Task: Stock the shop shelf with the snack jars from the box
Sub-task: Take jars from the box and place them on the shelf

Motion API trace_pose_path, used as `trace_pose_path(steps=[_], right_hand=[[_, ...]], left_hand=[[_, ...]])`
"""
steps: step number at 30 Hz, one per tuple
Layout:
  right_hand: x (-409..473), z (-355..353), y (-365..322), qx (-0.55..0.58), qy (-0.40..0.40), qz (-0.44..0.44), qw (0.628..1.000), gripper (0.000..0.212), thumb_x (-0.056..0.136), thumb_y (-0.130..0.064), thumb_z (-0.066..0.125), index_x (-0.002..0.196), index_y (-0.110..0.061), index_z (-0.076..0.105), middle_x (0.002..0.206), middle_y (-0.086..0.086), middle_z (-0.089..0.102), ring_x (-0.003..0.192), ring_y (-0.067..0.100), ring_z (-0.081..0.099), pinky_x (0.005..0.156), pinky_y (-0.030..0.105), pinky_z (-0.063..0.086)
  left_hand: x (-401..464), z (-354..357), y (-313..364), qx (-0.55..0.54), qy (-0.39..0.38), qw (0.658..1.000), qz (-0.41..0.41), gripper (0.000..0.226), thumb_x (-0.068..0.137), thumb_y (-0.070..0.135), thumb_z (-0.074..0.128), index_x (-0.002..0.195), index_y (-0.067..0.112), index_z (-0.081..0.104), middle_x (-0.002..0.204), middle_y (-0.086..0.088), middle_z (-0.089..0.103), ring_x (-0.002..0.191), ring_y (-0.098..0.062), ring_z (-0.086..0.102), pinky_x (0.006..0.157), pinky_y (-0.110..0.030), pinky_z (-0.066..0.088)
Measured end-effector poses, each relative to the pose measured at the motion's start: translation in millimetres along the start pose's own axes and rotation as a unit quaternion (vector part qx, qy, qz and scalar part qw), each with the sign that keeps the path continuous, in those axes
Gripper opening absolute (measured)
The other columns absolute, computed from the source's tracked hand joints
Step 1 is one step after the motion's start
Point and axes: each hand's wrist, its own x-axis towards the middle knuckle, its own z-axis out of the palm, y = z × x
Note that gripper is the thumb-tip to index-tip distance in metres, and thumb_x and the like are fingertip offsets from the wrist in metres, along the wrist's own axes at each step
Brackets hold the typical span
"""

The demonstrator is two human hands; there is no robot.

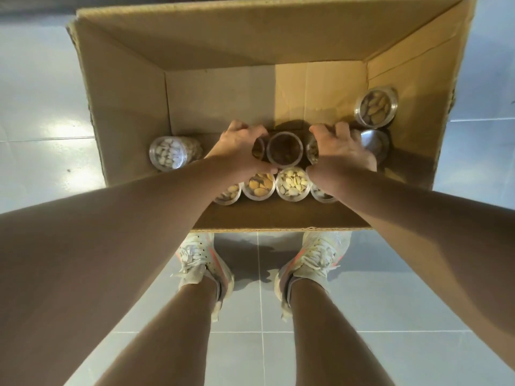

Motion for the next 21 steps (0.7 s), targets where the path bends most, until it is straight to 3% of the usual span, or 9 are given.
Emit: trace_pose_path(steps=[7,11,14,18,21], right_hand=[[0,4,-6,-0.015,0.008,-0.01,1.0,0.062,0.09,-0.008,0.066,0.141,-0.026,0.037,0.135,0.012,0.035,0.124,0.035,0.041,0.081,0.041,0.047],[-20,-21,-3,0.032,0.027,-0.025,0.999,0.054,0.093,-0.015,0.062,0.141,-0.027,0.04,0.138,0.012,0.034,0.128,0.034,0.036,0.078,0.039,0.042],[-46,-60,2,0.066,0.043,-0.059,0.995,0.056,0.093,-0.028,0.062,0.143,-0.031,0.037,0.144,0.01,0.032,0.134,0.035,0.033,0.09,0.045,0.049],[-92,-132,11,0.101,0.082,-0.095,0.987,0.067,0.091,-0.049,0.064,0.147,-0.034,0.029,0.142,0.005,0.036,0.133,0.031,0.032,0.098,0.045,0.045],[-134,-192,21,0.107,0.104,-0.121,0.981,0.068,0.086,-0.042,0.067,0.145,-0.031,0.035,0.137,0.002,0.039,0.128,0.029,0.035,0.096,0.043,0.047]], left_hand=[[-8,-14,-10,0.031,0.03,0.999,0.016,0.055,0.076,0.042,0.085,0.124,0.033,0.06,0.122,0.004,0.042,0.109,-0.015,0.045,0.085,-0.028,0.039],[-32,-42,-5,0.07,0.036,0.997,0.027,0.044,0.082,0.031,0.076,0.122,0.035,0.06,0.125,0.001,0.047,0.115,-0.023,0.05,0.095,-0.038,0.05],[-59,-73,11,0.081,0.05,0.994,0.046,0.046,0.08,0.031,0.074,0.122,0.037,0.058,0.123,-0.001,0.05,0.114,-0.027,0.055,0.099,-0.043,0.049],[-103,-128,54,0.099,0.057,0.991,0.069,0.063,0.079,0.038,0.079,0.133,0.038,0.046,0.129,0.003,0.05,0.115,-0.02,0.053,0.097,-0.034,0.047],[-145,-173,99,0.11,0.061,0.989,0.081,0.073,0.079,0.036,0.077,0.138,0.035,0.036,0.133,0.003,0.046,0.116,-0.019,0.051,0.094,-0.032,0.043]])
